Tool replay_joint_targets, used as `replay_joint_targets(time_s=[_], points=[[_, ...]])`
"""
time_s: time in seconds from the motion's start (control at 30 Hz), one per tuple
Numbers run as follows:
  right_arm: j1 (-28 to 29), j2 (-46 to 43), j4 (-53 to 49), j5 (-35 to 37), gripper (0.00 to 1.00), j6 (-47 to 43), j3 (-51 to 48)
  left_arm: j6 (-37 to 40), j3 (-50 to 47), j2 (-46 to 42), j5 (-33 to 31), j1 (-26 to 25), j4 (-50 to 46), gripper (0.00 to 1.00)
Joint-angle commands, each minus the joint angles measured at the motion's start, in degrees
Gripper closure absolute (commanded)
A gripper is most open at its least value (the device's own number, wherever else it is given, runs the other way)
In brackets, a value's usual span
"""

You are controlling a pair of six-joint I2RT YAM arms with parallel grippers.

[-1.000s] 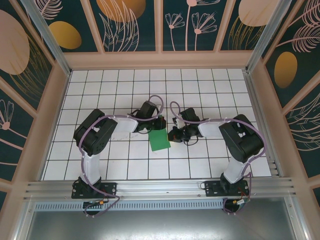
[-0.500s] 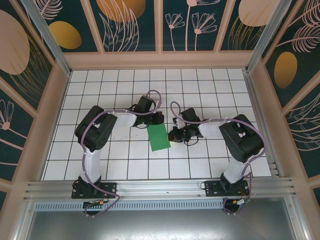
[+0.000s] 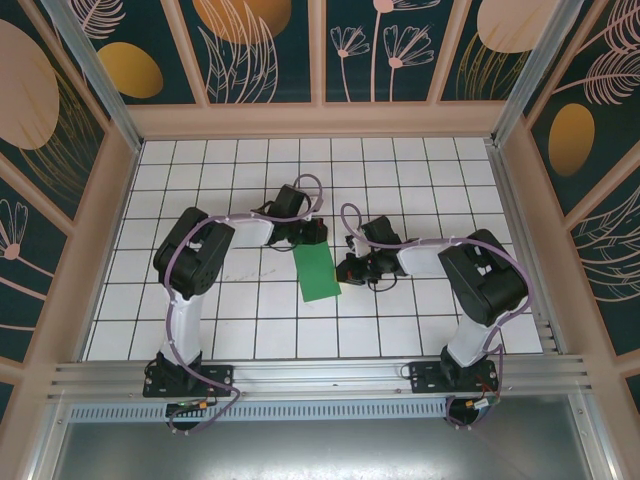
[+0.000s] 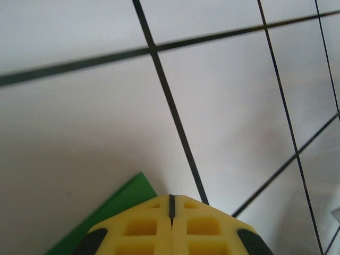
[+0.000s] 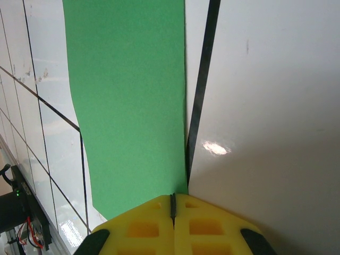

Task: Fold a paper plane with a square sheet of paper (pick it up from the middle)
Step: First fold in half a square sheet of paper at the center of the table.

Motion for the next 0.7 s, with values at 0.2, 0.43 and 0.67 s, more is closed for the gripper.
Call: replay_joint_targets(time_s=[0.2, 0.43, 0.67], points=[[0.00, 1.62, -11.28, 6.74, 1.00, 0.07, -4.10, 2.26, 6.84, 4.14, -10.23, 5.34, -1.87, 1.00], [1.48, -0.88, -8.45, 4.35, 1.00, 1.91, -0.21, -2.27, 5.67, -4.20, -13.13, 5.32, -1.88, 0.92], [6.05, 4.01, -2.49, 1.93, 1.00, 7.75, 5.85, -10.04, -7.64, -24.05, -26.38, 5.32, -3.02, 0.52]])
